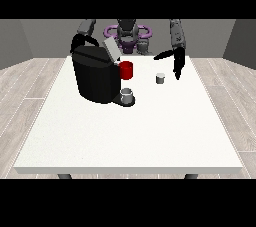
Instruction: Insert the coffee pod into the coffee machine and close the lid
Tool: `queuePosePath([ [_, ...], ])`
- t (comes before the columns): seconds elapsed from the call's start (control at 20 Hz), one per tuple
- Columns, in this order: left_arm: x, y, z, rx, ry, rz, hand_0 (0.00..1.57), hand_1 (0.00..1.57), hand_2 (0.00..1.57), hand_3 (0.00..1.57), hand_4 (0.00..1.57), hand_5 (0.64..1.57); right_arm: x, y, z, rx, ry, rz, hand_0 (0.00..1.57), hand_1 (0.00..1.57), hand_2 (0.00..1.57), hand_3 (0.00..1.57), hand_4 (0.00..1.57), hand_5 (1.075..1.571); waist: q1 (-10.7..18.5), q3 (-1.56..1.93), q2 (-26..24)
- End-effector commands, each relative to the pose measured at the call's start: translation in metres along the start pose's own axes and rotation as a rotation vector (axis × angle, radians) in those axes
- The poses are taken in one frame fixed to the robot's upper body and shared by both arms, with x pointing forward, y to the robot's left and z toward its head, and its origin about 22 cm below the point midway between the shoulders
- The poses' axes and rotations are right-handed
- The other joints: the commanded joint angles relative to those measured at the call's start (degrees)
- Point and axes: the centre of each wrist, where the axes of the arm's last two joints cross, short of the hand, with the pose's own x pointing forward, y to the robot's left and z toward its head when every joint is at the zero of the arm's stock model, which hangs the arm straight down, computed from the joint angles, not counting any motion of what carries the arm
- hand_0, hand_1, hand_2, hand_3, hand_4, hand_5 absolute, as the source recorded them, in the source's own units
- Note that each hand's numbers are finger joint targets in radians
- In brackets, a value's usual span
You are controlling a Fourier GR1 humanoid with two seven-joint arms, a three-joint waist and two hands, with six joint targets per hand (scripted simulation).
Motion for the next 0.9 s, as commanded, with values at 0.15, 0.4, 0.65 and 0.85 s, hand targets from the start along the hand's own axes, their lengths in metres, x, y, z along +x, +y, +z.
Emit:
queuePosePath([
  [0.15, -0.028, -0.015, 0.002, -0.081, 0.066, -0.095, 0.0, 0.0, 0.2, 0.0, 0.0, 1.571, -0.014, 0.007, 0.007, -0.013, 0.088, 0.05, 0.0, 0.0, 0.0, 0.0, 0.42, 1.571, 0.74, -0.01, -1.89],
  [0.4, -0.017, -0.015, -0.017, -0.046, 0.093, -0.144, 0.45, 0.45, 0.61, 0.3, 0.0, 1.571, -0.018, 0.006, 0.001, 0.004, 0.077, 0.058, 0.0, 0.0, 0.0, 0.0, 0.41, 1.571, -0.46, -0.01, -1.4],
  [0.65, -0.032, -0.022, -0.013, -0.056, 0.142, -0.251, 0.62, 0.62, 0.74, 0.48, 0.0, 1.571, 0.002, 0.0, -0.011, 0.008, 0.121, 0.042, 0.0, 0.0, 0.0, 0.0, 0.39, 1.571, -1.47, -0.01, -1.81],
  [0.85, -0.028, -0.012, -0.018, -0.059, 0.108, -0.327, 0.6, 0.6, 0.72, 0.47, 0.0, 1.571, -0.017, 0.006, -0.007, -0.018, 0.059, 0.049, 0.0, 0.0, 0.0, 0.0, 0.45, 1.571, -0.51, 0.0, 1.02],
])
